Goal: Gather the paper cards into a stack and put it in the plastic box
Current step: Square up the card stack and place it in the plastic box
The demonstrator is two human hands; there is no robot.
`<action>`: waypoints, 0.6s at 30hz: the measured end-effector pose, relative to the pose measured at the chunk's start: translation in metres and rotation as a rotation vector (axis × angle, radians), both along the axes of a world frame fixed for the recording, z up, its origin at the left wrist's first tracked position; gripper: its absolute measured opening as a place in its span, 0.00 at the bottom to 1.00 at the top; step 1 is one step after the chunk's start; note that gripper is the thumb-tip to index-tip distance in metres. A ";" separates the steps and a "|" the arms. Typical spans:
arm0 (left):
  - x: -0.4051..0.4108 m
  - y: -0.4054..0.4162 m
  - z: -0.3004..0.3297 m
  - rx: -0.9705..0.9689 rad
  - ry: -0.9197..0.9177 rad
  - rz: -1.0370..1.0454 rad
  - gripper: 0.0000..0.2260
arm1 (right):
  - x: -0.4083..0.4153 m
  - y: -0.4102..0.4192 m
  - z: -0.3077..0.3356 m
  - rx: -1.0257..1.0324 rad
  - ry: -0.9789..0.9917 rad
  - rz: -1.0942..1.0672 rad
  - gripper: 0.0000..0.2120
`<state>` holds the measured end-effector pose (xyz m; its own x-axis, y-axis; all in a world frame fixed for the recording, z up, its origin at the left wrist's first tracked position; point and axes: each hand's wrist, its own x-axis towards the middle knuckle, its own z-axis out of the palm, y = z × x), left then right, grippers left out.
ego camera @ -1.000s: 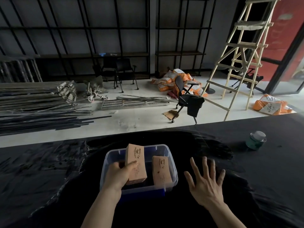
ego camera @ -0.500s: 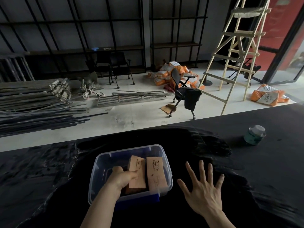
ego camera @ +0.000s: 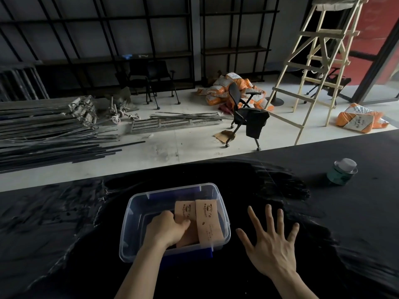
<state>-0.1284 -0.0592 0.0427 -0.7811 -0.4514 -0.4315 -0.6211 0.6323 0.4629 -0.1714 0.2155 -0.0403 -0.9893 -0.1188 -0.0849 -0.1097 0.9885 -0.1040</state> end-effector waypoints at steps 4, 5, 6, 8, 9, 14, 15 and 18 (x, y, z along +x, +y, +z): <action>0.000 0.004 0.003 -0.011 -0.004 -0.025 0.14 | 0.001 0.000 0.003 0.002 -0.001 0.006 0.41; 0.000 0.004 0.002 -0.019 -0.003 -0.026 0.14 | 0.002 0.000 0.003 0.003 0.000 0.008 0.41; 0.000 0.005 0.002 -0.027 -0.001 -0.027 0.14 | 0.002 0.000 0.004 -0.001 0.001 0.008 0.41; 0.001 0.006 0.000 -0.031 0.009 -0.025 0.14 | 0.002 0.000 0.005 -0.010 0.004 0.008 0.41; 0.001 0.006 0.001 -0.030 0.016 -0.022 0.14 | 0.002 0.000 0.005 -0.011 0.006 0.008 0.41; 0.002 0.006 0.001 -0.057 0.035 -0.035 0.15 | 0.001 0.000 0.003 -0.019 0.022 0.002 0.41; 0.003 0.006 0.001 -0.059 0.034 -0.039 0.15 | 0.001 0.001 0.003 -0.020 0.025 0.001 0.41; 0.003 0.008 0.002 -0.058 0.016 -0.041 0.17 | 0.001 0.000 0.002 -0.027 0.017 0.006 0.41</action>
